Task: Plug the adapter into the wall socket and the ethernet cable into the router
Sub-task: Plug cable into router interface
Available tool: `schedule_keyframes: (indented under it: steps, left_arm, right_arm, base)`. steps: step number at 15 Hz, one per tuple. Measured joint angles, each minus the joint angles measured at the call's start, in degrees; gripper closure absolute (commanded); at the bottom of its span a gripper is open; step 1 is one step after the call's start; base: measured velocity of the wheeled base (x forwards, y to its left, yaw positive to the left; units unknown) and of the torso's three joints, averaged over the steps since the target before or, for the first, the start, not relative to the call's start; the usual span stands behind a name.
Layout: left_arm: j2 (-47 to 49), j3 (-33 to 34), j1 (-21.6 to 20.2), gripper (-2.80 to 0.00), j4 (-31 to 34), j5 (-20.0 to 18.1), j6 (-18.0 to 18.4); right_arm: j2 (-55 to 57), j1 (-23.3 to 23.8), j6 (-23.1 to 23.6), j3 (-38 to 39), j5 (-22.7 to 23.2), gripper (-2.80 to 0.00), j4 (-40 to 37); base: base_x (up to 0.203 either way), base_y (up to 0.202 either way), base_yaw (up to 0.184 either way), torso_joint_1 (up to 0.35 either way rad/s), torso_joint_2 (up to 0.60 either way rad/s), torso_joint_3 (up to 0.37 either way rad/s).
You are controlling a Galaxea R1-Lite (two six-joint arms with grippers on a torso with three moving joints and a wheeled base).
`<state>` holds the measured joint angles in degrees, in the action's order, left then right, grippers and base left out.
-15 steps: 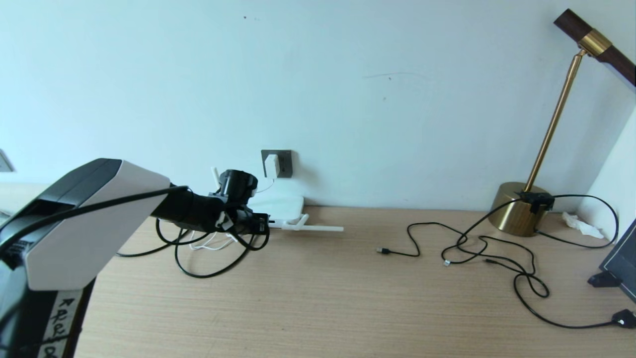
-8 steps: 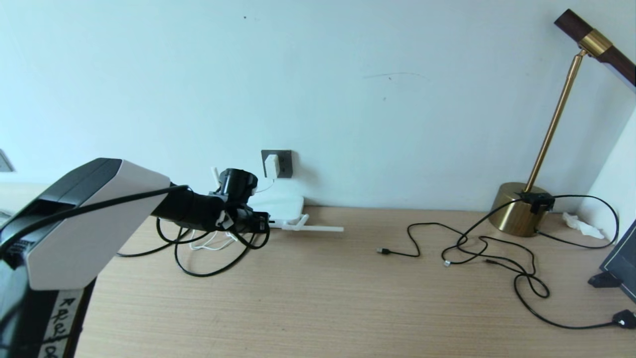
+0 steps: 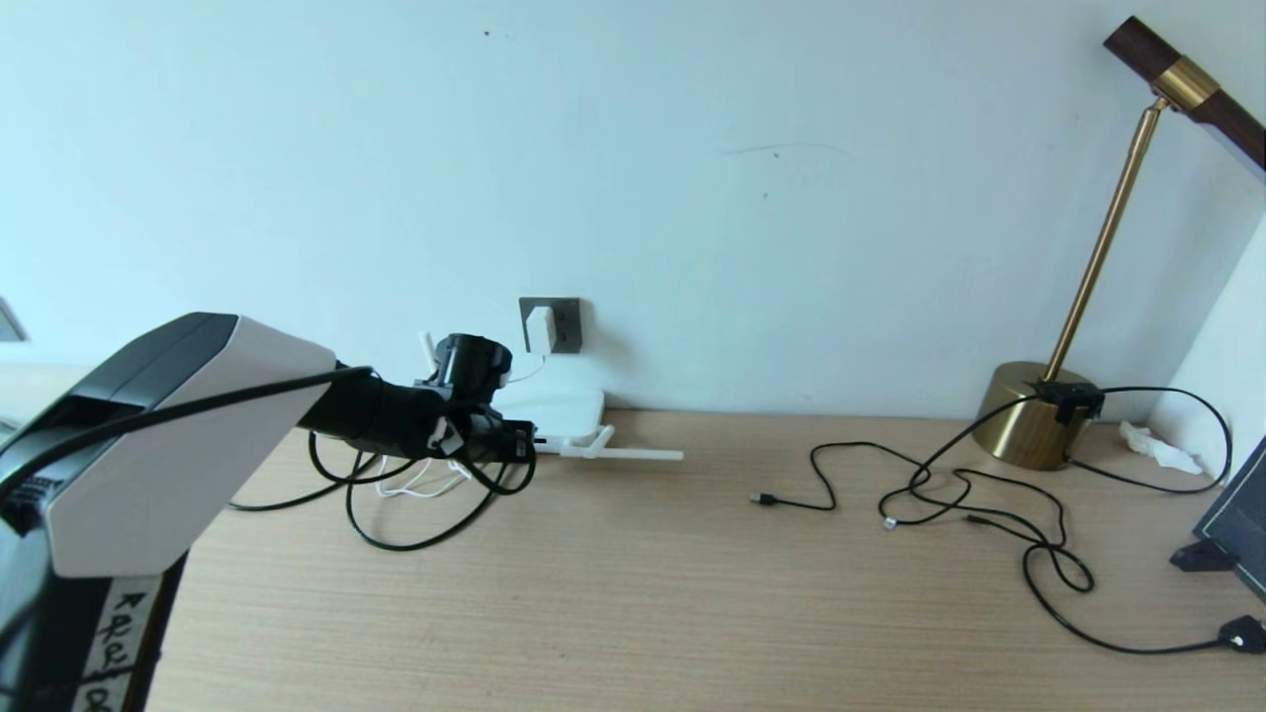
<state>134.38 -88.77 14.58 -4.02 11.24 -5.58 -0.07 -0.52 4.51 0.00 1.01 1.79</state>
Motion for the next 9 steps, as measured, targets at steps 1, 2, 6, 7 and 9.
schedule_keyframes:
  steps: [1, 2, 6, 7, 9]
  left_arm:
    - [0.0, 0.0, 0.0, 0.00, 0.0, 0.0, 0.0]
    - [0.0, -0.1, 0.0, 0.00, 0.1, 0.0, 0.0]
    - [0.1, -0.5, 0.0, 0.00, 0.3, 0.0, 0.0]
    - [0.2, -0.7, 0.0, 0.00, 0.5, 0.0, 0.0]
    - [0.2, -1.0, 0.0, 0.00, 0.7, 0.0, 0.0]
  right_arm:
    - [0.0, 0.0, 0.0, 0.0, 0.0, -2.80, 0.0]
    - [0.0, 0.0, 0.0, 0.0, 0.0, -2.80, 0.0]
    - [0.0, 0.0, 0.0, 0.0, 0.0, -2.80, 0.0]
    - [0.0, 0.0, 0.0, 0.0, 0.0, -2.80, 0.0]
    - [0.0, 0.0, 0.0, 0.0, 0.0, -2.80, 0.0]
  base:
    - [0.000, 0.000, 0.000, 0.000, 0.00, 0.000]
    - [0.000, 0.000, 0.000, 0.000, 0.00, 0.000]
    - [0.000, 0.000, 0.000, 0.000, 0.00, 0.000]
    - [0.000, 0.000, 0.000, 0.000, 0.00, 0.000]
    - [0.000, 0.000, 0.000, 0.000, 0.00, 0.000]
